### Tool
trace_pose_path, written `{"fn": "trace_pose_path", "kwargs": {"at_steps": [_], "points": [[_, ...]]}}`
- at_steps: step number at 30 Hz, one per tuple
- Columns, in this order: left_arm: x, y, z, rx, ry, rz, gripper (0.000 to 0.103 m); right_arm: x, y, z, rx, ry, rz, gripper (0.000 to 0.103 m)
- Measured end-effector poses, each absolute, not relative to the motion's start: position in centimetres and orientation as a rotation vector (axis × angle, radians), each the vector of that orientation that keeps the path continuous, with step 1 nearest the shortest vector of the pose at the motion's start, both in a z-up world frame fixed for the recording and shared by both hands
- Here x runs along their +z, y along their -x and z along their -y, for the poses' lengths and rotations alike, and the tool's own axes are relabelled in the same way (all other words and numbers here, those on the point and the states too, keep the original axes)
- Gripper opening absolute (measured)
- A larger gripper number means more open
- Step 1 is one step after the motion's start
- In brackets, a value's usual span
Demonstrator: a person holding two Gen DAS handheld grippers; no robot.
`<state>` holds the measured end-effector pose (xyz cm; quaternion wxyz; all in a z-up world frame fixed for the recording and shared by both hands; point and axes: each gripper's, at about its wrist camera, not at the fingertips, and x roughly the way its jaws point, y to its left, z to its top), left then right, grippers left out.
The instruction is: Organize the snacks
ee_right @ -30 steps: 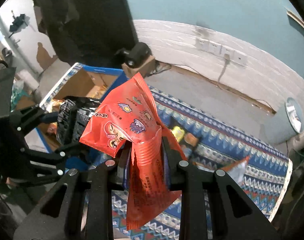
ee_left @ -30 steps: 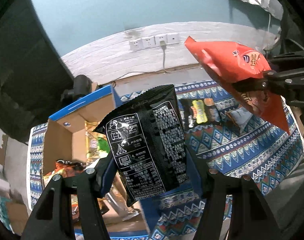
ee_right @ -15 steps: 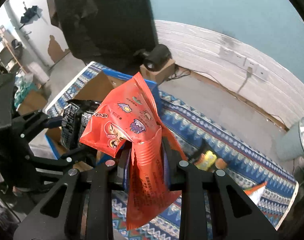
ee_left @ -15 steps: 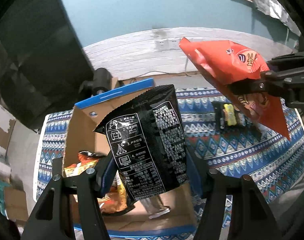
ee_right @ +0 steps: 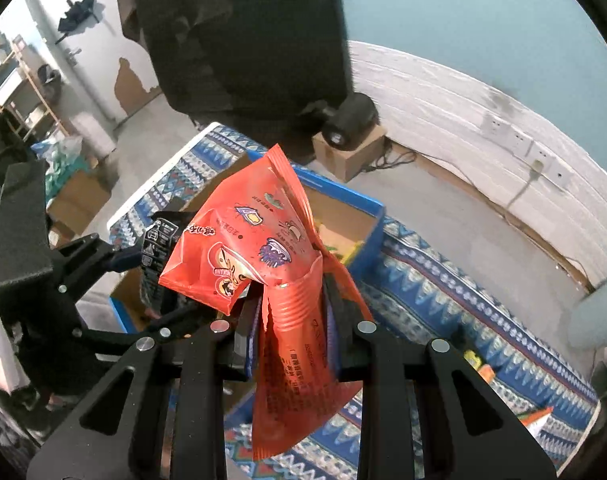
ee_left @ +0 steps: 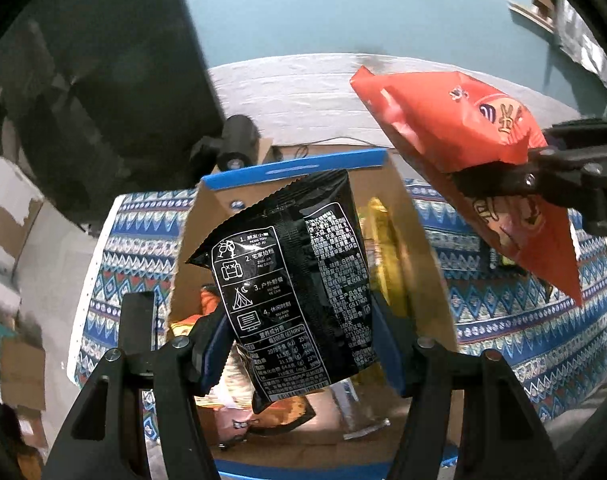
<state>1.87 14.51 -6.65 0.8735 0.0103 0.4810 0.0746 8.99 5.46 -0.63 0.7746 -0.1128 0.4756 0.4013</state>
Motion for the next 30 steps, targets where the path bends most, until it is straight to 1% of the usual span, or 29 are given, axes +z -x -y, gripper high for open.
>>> {"fn": "trace_pose_path", "kwargs": {"at_steps": [5,13,18,19,20,21,22,23,25,28,30], "points": [[-7.4,-1.9,-16.6,0.189,0.012,-1.022,0.064,-1.2,-8.9,-8.1,0.884,0.261,-1.047,0.025],[-8.0,-1.6,-18.0,0.211,0.037,-1.037,0.064,-2.8,-9.4,-11.1,0.897,0.258,-1.091,0.025],[-8.5,-1.6,-18.4,0.220,0.051,-1.066,0.065,-3.3,-9.4,-12.0,0.901,0.244,-1.110,0.028],[-8.5,-1.6,-18.5,0.222,0.051,-1.072,0.065,-3.4,-9.5,-12.0,0.897,0.244,-1.112,0.030],[-8.5,-1.6,-18.4,0.222,0.052,-1.076,0.067,-3.4,-9.5,-11.9,0.893,0.244,-1.112,0.037],[-8.5,-1.6,-18.4,0.223,0.053,-1.078,0.072,-3.3,-9.5,-11.8,0.887,0.244,-1.109,0.041],[-8.3,-1.6,-18.3,0.223,0.054,-1.076,0.075,-3.3,-9.6,-11.6,0.881,0.242,-1.105,0.047],[-8.1,-1.5,-18.3,0.223,0.054,-1.071,0.077,-3.2,-9.7,-11.4,0.874,0.241,-1.103,0.050],[-7.7,-1.3,-18.1,0.224,0.047,-1.058,0.079,-3.1,-9.8,-11.0,0.863,0.235,-1.101,0.051],[-7.2,-1.2,-17.8,0.222,0.040,-1.042,0.081,-2.7,-10.2,-10.1,0.836,0.221,-1.092,0.062],[-7.2,-1.3,-17.6,0.214,0.044,-1.042,0.081,-2.6,-10.3,-9.5,0.822,0.218,-1.086,0.064]]}}
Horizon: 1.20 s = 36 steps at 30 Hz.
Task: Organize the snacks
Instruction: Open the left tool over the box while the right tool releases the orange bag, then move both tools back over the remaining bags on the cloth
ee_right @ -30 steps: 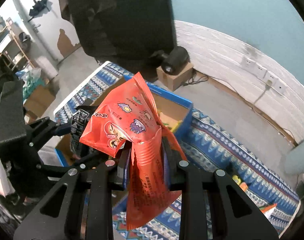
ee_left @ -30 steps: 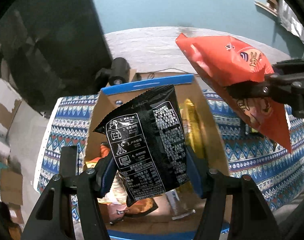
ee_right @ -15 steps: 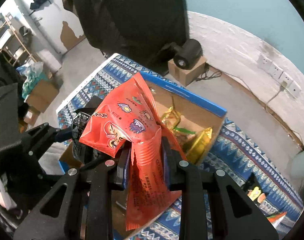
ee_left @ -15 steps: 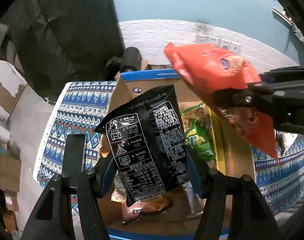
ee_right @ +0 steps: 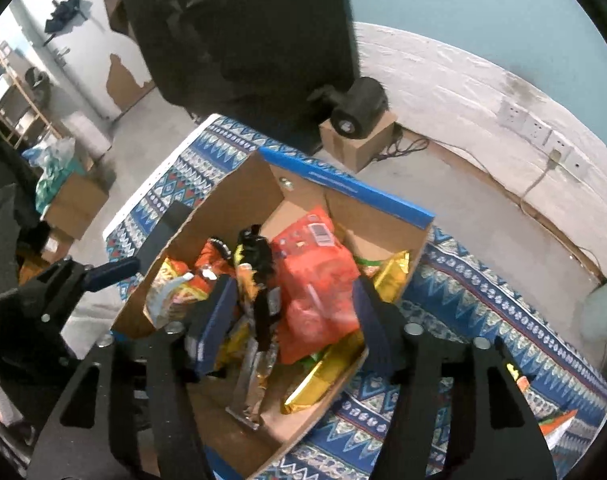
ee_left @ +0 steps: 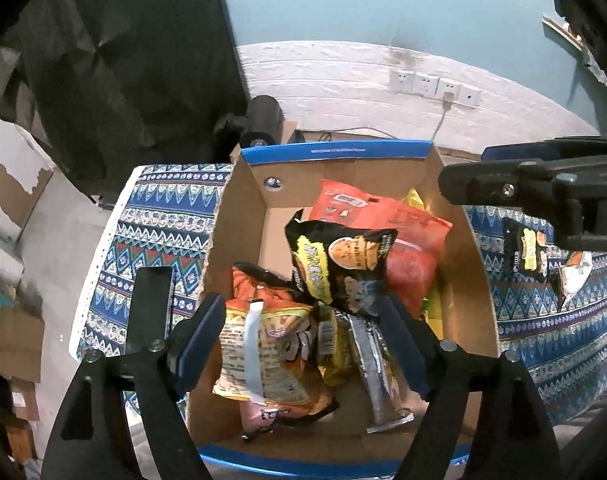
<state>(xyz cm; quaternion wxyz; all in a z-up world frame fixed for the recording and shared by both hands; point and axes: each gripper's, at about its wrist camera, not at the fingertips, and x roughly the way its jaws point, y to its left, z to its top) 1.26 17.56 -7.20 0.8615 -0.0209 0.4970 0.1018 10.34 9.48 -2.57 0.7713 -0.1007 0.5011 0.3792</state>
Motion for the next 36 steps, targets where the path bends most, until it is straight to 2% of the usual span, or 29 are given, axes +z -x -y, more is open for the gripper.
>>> {"fn": "trace_pose_path", "kwargs": {"at_steps": [7,15,36], "points": [[-7.2,-1.5,-16.6,0.177,0.070,-1.056,0.081,-2.5,-10.6,-6.9,0.769,0.217,-1.082,0.072],[-6.7,-1.9,-14.3,0.144,0.044,-1.051,0.081,-2.3,-10.8,-2.9,0.706,0.199,-1.087,0.076],[-6.9,-4.3,-5.7,0.014,-0.034,-1.094,0.081,-3.7,-12.2,11.3,0.495,0.089,-1.126,0.077]]}}
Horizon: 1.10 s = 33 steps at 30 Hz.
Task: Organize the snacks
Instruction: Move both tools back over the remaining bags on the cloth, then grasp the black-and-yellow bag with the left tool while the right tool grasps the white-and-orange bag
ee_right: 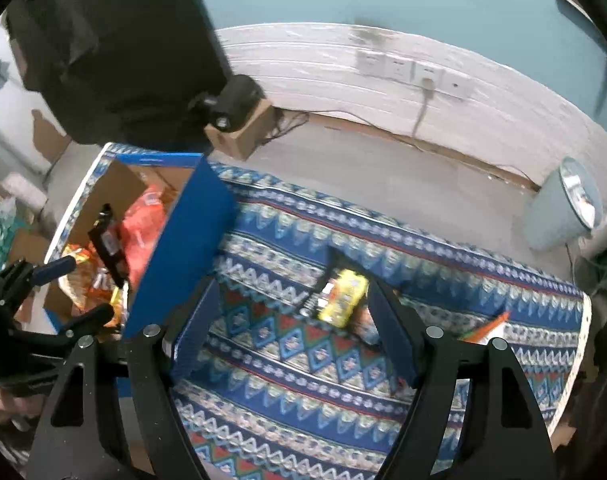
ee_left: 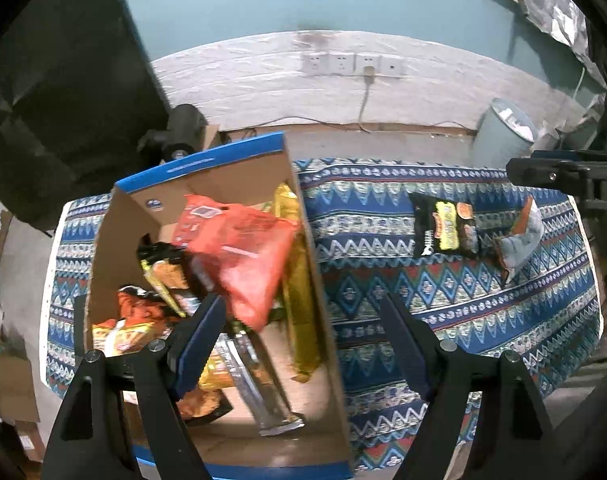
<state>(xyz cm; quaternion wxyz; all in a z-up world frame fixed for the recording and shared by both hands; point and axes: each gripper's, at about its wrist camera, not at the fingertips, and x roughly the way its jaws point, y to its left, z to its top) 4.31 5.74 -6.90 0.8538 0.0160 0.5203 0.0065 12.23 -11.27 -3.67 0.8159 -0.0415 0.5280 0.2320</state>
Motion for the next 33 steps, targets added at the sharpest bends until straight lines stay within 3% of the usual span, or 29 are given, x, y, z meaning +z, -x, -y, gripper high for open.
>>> {"fn": "trace_pose_path", "kwargs": {"at_steps": [33], "points": [[-11.8,-11.1,4.0,-0.099,0.012,-1.255,0.081,-12.0,-12.8,26.6,0.170,-0.094,-1.280,0.079]]}}
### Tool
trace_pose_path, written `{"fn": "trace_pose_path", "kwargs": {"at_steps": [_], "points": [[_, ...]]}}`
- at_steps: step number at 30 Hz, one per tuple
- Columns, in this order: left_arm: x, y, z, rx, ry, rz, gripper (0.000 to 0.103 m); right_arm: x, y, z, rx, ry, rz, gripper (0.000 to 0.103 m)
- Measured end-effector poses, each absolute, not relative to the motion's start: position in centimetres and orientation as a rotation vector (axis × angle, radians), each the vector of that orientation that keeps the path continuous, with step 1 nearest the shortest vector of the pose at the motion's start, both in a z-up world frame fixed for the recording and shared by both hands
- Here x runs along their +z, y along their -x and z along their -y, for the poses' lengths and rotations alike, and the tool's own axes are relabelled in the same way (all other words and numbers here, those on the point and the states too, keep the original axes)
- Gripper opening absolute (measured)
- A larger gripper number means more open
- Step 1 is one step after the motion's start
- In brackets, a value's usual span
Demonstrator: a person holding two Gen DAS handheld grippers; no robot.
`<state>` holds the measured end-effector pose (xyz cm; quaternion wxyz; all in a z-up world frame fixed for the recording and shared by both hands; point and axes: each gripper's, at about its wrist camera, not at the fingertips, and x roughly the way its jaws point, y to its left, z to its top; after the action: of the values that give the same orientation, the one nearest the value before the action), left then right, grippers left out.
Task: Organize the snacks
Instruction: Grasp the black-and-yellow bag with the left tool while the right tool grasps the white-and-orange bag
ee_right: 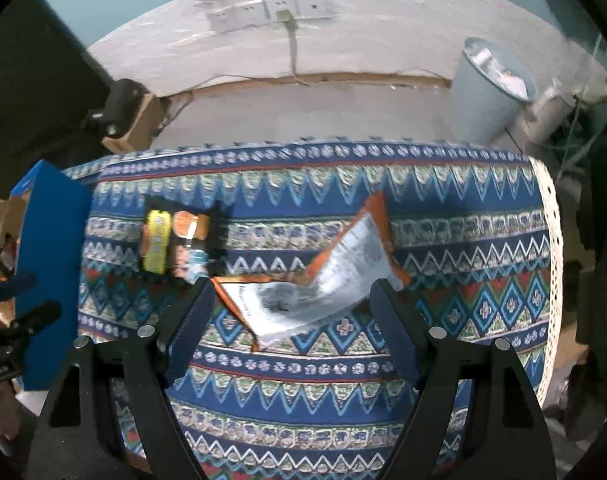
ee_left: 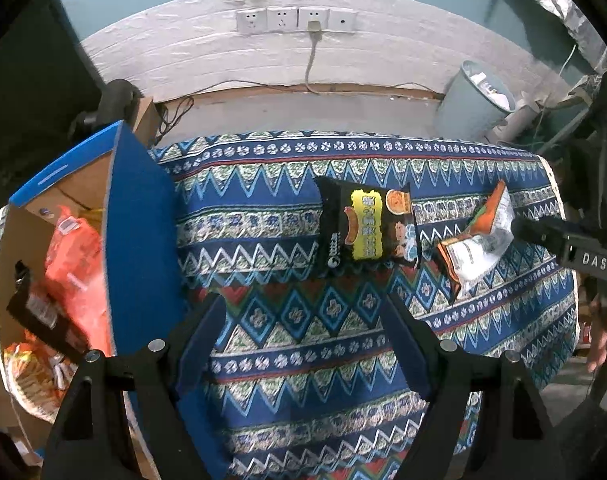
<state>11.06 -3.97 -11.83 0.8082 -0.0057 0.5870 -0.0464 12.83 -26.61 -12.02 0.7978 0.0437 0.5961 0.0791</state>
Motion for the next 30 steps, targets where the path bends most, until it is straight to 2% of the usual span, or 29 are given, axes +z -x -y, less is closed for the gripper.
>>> {"fn": "trace_pose_path", "kwargs": {"at_steps": [18,25,27,28,29,30], "points": [[-15.8,-15.8,5.1,-0.087,0.130,-1.306,0.081,-18.5,-13.9,28.9,0.091,-0.342,-1.435,0.079],[-16.9,-17.0,6.0,-0.097,0.197,-1.321,0.081,-19.8,-14.7,27.9,0.120,-0.246,-1.455,0.079],[-17.3,-17.2,6.3,-0.101,0.218,-1.327,0.081,-19.7,-14.7,27.1,0.135,-0.114,-1.445,0.067],[-17.4,-17.3,6.5,-0.101,0.222,-1.330,0.081,-19.6,-14.6,26.5,0.143,-0.043,-1.439,0.050],[-17.6,-17.4,6.7,-0.100,0.227,-1.334,0.081,-19.6,-14.5,25.9,0.158,0.030,-1.434,0.044],[-17.8,-17.6,7.0,-0.099,0.230,-1.340,0.082,-19.5,-14.4,25.4,0.174,0.081,-1.424,0.044]]}}
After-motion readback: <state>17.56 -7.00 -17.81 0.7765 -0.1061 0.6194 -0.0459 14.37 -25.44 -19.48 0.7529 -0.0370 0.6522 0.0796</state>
